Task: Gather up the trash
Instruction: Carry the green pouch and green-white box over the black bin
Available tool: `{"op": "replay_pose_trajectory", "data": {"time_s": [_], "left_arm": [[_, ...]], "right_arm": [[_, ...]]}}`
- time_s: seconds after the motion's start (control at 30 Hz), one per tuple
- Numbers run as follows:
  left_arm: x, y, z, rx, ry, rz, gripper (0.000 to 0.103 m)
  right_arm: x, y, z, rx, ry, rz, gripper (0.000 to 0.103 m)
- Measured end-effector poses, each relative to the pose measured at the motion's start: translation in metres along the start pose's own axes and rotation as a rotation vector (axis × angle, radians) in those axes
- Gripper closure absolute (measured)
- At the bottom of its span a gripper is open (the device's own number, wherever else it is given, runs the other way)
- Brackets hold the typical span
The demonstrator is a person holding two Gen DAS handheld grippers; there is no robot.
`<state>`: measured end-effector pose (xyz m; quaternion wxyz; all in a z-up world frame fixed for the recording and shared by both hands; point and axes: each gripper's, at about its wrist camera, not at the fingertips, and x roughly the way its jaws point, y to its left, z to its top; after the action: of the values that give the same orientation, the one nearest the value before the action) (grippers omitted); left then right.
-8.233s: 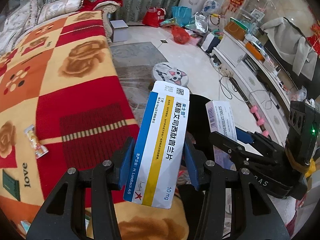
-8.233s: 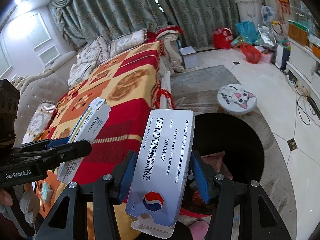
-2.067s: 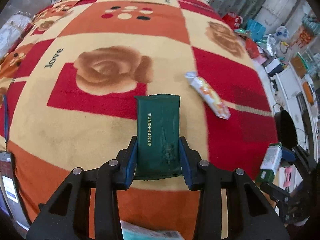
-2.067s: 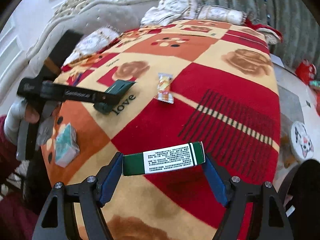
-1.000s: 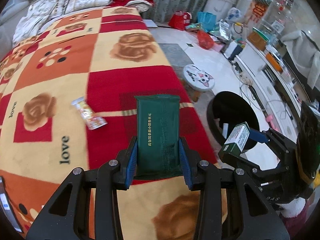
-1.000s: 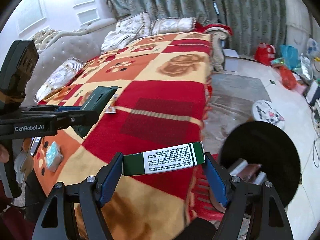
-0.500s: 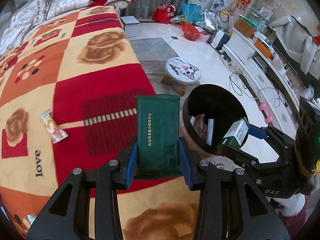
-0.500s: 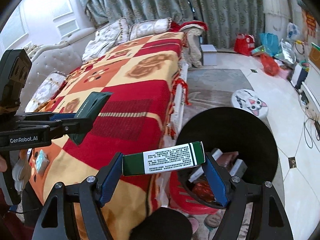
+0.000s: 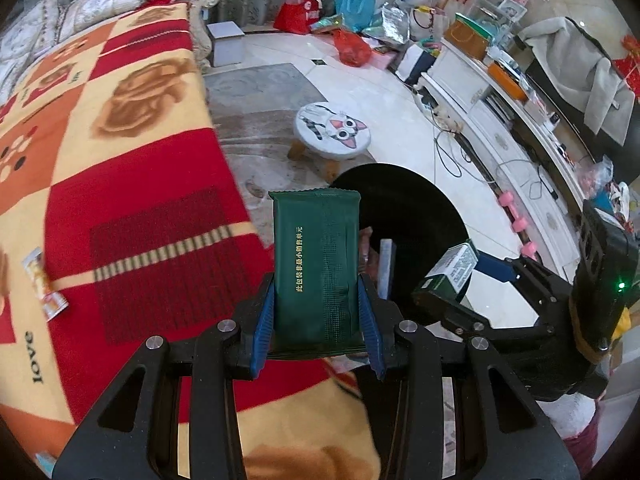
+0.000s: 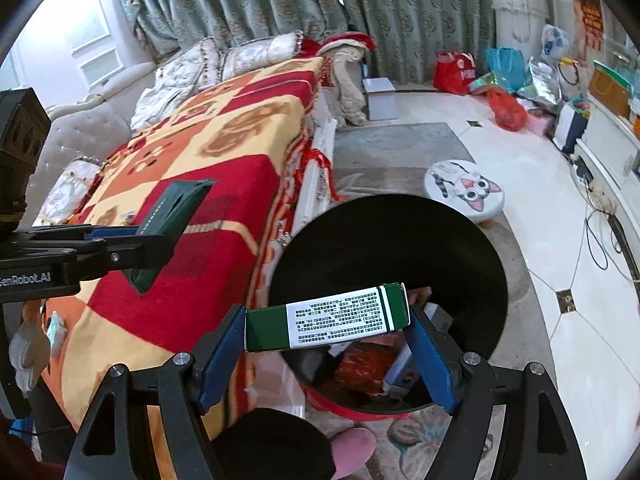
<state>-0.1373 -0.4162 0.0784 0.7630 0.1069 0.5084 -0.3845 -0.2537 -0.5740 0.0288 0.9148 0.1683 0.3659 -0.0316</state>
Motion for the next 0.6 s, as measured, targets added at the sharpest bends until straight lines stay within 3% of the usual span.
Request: {"op": "replay_pose_trajectory", "data": {"time_s": [0.6], "left_arm": [[0.048,-0.029,0.026,-0.02,0.072,-0.092,0.066]], "right_arm": [[0.028,-0.042,-0.011,0.069,0.052,-0.037,0.026]]}}
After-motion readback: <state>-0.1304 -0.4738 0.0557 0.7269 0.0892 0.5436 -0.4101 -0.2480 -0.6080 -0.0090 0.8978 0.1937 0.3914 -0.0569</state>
